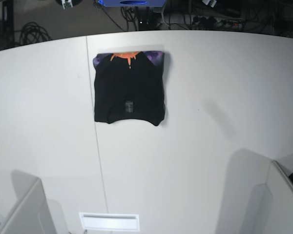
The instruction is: Fold the T-shirt properly
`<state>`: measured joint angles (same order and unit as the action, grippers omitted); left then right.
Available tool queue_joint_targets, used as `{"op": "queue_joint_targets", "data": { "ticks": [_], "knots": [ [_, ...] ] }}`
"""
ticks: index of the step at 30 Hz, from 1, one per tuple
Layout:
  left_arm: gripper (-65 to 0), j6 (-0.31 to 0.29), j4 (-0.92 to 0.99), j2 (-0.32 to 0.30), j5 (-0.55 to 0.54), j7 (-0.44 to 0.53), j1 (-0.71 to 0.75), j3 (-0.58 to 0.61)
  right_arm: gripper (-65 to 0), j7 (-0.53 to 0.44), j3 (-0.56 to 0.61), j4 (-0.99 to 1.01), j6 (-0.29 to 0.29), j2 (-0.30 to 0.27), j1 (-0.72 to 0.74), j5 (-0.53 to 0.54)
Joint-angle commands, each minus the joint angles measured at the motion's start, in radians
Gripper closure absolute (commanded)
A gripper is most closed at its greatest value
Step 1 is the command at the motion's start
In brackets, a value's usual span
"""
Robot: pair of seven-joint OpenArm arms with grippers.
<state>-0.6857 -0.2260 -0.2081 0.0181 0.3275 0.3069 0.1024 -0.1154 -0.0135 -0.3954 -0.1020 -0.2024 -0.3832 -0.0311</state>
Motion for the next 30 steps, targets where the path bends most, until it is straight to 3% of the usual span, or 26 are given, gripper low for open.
{"op": "queue_joint_targets", "data": {
  "ticks": [1,5,8,12,22,30],
  "knots": [
    [0.0,-0.012,0.07,0.012,0.001,0.002,-0.03,0.001,0.0,-0.005,-0.001,0.026,-0.049,0.001,0.02,-0.002],
    [0.0,0.004,0.204,0.068,-0.008,0.009,-0.11,-0.011,0.0,-0.005,0.042,0.149,-0.161,0.001,0.135,-0.003],
    [0.0,0.139,0.159,0.095,0.0,0.005,-0.107,0.001,0.0,-0.005,0.154,0.211,-0.161,0.001,0.198,0.0],
    [0.0,0.242,0.156,0.112,0.0,0.006,-0.113,-0.002,0.0,-0.005,0.264,0.224,-0.161,0.005,0.215,0.001],
    [0.0,0.257,0.15,0.112,0.0,0.011,-0.12,0.0,0.0,-0.007,0.287,0.221,-0.144,0.034,0.234,0.003],
    [0.0,0.257,0.158,0.118,0.0,0.003,-0.165,-0.002,0.0,-0.007,0.281,0.221,-0.044,0.06,0.235,0.003]
  ]
}}
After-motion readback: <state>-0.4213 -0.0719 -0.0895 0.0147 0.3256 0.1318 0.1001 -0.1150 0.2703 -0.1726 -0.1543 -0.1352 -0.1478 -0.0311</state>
